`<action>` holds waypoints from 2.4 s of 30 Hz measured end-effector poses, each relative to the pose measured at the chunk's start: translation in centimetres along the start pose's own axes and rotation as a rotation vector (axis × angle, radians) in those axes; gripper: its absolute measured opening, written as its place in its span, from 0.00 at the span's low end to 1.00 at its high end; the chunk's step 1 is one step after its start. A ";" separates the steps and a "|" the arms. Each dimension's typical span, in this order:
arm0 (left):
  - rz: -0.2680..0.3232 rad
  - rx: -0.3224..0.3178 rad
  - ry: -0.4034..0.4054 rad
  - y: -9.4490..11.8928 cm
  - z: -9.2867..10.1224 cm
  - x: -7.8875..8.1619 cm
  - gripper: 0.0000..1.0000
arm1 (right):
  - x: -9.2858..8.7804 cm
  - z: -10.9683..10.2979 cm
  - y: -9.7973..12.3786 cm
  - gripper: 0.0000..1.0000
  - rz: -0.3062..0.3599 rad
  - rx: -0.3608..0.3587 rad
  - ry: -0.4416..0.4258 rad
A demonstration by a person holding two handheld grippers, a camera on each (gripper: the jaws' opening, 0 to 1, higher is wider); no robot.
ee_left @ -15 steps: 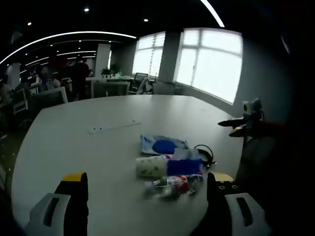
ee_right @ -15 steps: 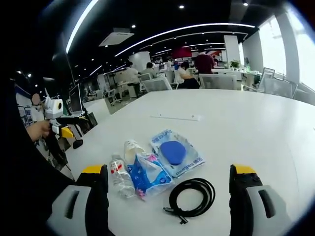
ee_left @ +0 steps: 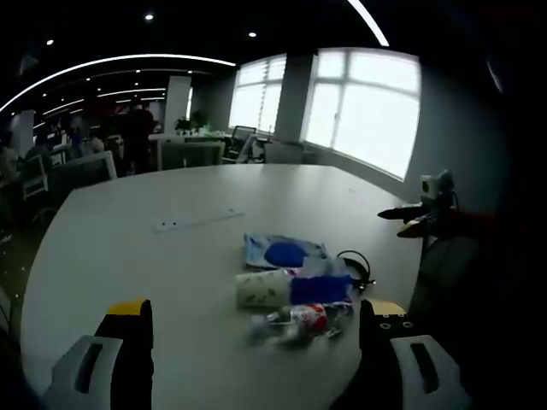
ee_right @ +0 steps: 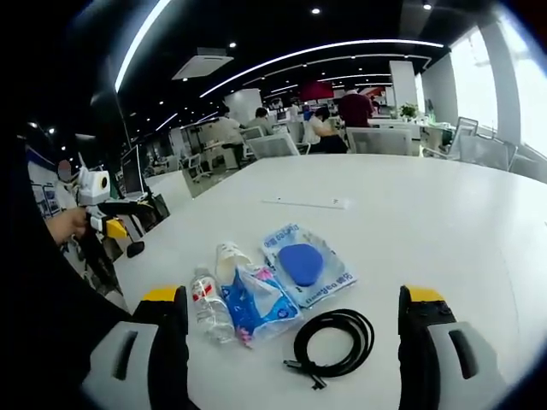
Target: Arrange the tabletop items into an orderly group along one side of the table until the central work area is clear of visible clutter.
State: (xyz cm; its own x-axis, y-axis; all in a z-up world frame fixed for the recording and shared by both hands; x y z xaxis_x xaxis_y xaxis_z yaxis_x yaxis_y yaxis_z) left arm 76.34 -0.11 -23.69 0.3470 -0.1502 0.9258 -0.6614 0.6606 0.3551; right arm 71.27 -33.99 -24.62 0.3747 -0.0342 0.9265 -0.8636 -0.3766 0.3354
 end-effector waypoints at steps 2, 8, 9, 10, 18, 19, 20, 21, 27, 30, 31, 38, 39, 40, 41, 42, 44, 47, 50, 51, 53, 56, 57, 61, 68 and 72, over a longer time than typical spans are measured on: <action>-0.001 -0.001 0.001 0.0 0.0 0.0 1.00 | -0.1 0.0 0.0 1.00 -0.003 0.000 0.001; -0.005 -0.003 -0.001 -0.1 0.0 -0.1 1.00 | -0.2 0.5 0.0 1.00 -0.002 -0.001 0.001; -0.005 -0.003 -0.002 -0.1 -0.1 -0.1 1.00 | -0.2 0.6 0.0 1.00 -0.001 -0.002 0.001; -0.005 -0.003 -0.001 -0.1 -0.1 0.0 1.00 | -0.2 0.6 0.0 1.00 -0.002 -0.003 0.001; -0.006 -0.003 -0.001 -0.2 -0.3 -0.1 1.00 | -0.2 0.4 -0.1 1.00 -0.007 0.000 0.003; -0.006 -0.003 -0.001 -0.2 -0.3 -0.1 1.00 | -0.2 0.4 -0.2 1.00 -0.008 0.000 0.004; -0.007 -0.003 0.000 -0.2 -0.3 -0.1 1.00 | -0.2 0.4 -0.2 1.00 -0.009 0.000 0.005; -0.010 -0.003 -0.003 -0.2 -0.4 -0.2 1.00 | -0.2 0.3 -0.2 1.00 -0.009 0.000 0.005; -0.008 -0.003 -0.003 -0.2 -0.5 -0.1 1.00 | -0.2 0.2 -0.2 1.00 -0.010 -0.001 0.007; -0.006 -0.002 -0.005 -0.1 -0.6 -0.1 1.00 | -0.1 0.2 -0.3 1.00 -0.009 -0.002 0.007; -0.008 -0.002 -0.006 -0.1 -0.6 -0.1 1.00 | -0.1 0.2 -0.3 1.00 -0.010 -0.001 0.008; -0.007 0.003 -0.011 0.1 -1.0 0.1 1.00 | -0.1 0.0 -0.6 1.00 -0.024 0.013 0.022; -0.006 0.005 -0.012 0.1 -1.0 0.1 1.00 | -0.2 -0.2 -0.7 1.00 -0.029 0.017 0.029; -0.006 0.005 -0.012 0.0 -1.0 0.1 1.00 | -0.2 -0.3 -0.8 1.00 -0.032 0.019 0.031; -0.006 0.005 -0.013 0.1 -1.1 0.2 1.00 | -0.1 -0.5 -0.9 1.00 -0.034 0.022 0.033; -0.006 0.005 -0.013 0.1 -1.1 0.2 1.00 | -0.1 -0.6 -0.9 0.99 -0.035 0.024 0.032; -0.008 0.005 -0.013 0.1 -1.1 0.1 1.00 | 0.0 -0.9 -1.1 0.99 -0.035 0.032 0.020; -0.010 0.005 -0.014 0.1 -1.1 0.1 1.00 | 0.2 -1.4 -1.5 0.98 -0.040 0.036 0.030; -0.010 0.002 -0.015 0.1 -1.1 0.0 1.00 | 0.0 -2.2 -1.9 0.97 -0.048 0.052 0.026; -0.012 0.003 -0.016 0.2 -1.1 0.0 1.00 | 0.0 -2.4 -2.0 0.96 -0.049 0.055 0.029; -0.010 0.004 -0.019 0.2 -1.2 0.0 1.00 | -0.2 -2.8 -2.2 0.96 -0.055 0.065 0.029; -0.007 0.006 -0.017 0.2 -1.2 0.0 1.00 | -0.2 -3.7 -2.6 0.95 -0.058 0.084 0.031; -0.007 0.005 -0.017 0.2 -1.2 0.0 1.00 | -0.3 -4.0 -2.8 0.94 -0.063 0.093 0.036; -0.010 0.001 -0.020 0.3 -1.0 -0.2 1.00 | -0.4 -5.4 -3.6 0.92 -0.073 0.126 0.050; -0.011 -0.004 -0.021 0.4 -0.8 -0.3 1.00 | -0.6 -7.2 -4.8 0.87 -0.085 0.182 0.066; -0.012 -0.009 -0.019 0.3 -0.7 -0.5 1.00 | -1.0 -8.3 -5.5 0.85 -0.111 0.215 0.100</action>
State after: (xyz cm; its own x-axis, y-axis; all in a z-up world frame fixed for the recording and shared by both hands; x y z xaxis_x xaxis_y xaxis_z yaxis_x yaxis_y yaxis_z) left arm 76.42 0.65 -24.10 0.3422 -0.1722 0.9237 -0.6513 0.6652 0.3652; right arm 72.80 -24.21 -25.98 0.4190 0.1059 0.9018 -0.7232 -0.5616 0.4020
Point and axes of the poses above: the point that each gripper's makers call its tool centre point, and the gripper's own axes: y roughly backward along the fingers, z roughly to its right, x roughly out of its top, the point moved 1 cm from there along y, roughly backward along the fingers, and after that the axes turned 9 degrees about z, right-handed, at the moved point
